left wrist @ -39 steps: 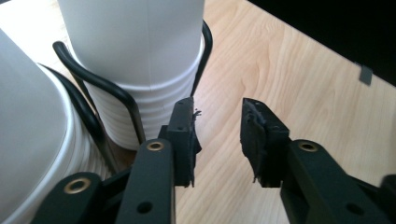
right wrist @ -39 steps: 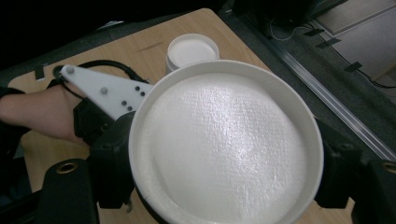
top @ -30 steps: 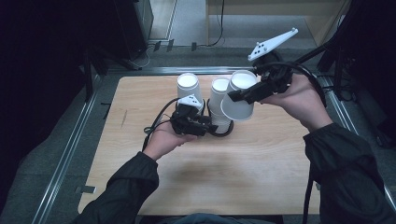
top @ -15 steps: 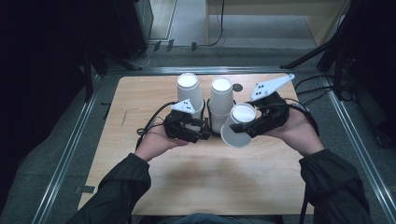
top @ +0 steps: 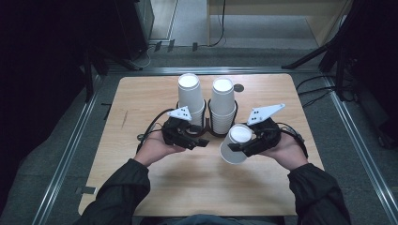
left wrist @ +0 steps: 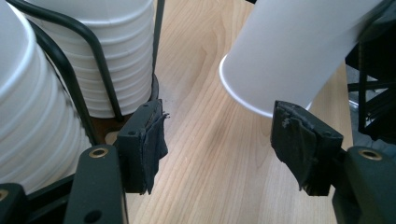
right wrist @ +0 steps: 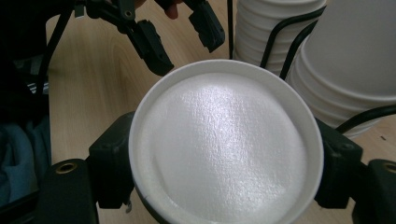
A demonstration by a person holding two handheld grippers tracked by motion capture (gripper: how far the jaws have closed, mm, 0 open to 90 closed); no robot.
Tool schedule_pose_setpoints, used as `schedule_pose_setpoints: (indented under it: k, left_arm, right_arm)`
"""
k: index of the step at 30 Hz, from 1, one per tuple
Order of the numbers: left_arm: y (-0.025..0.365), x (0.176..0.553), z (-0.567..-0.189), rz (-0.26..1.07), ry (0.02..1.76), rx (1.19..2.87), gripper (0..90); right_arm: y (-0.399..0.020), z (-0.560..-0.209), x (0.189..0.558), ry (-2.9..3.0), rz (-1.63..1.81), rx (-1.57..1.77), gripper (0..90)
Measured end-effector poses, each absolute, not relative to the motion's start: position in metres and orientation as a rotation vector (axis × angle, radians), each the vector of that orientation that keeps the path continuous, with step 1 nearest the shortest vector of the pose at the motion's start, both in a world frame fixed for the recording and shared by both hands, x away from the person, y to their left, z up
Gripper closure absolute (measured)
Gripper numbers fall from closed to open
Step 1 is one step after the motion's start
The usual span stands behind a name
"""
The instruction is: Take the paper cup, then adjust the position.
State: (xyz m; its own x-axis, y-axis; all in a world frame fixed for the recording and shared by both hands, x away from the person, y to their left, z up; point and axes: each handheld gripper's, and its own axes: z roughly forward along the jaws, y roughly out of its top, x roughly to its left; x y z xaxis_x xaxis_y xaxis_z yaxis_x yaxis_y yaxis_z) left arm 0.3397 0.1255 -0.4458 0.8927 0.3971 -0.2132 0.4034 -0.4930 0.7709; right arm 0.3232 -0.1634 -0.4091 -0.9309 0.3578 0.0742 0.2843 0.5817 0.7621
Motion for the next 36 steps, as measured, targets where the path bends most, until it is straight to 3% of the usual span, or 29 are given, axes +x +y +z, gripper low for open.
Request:
schedule_pose_setpoints:
  k: [8,13,17,36]
  left_arm:
    - [0.13,0.335,-0.454,-0.047,0.541,2.158,33.1]
    - [0.129,0.33,-0.457,-0.117,0.536,2.143,14.9]
    - [0.127,0.326,-0.457,-0.1,0.51,2.154,8.7]
    - [0.096,0.331,-0.475,-0.131,0.397,2.244,0.9]
  right_arm:
    - [-0.167,-0.43,0.324,2.692,1.334,0.541,24.0]
    - [-0.164,-0.443,0.329,2.719,1.322,0.574,24.1]
    - [-0.16,-0.447,0.33,2.731,1.322,0.563,24.0]
    - [-0.142,-0.442,0.331,2.728,1.493,0.503,24.1]
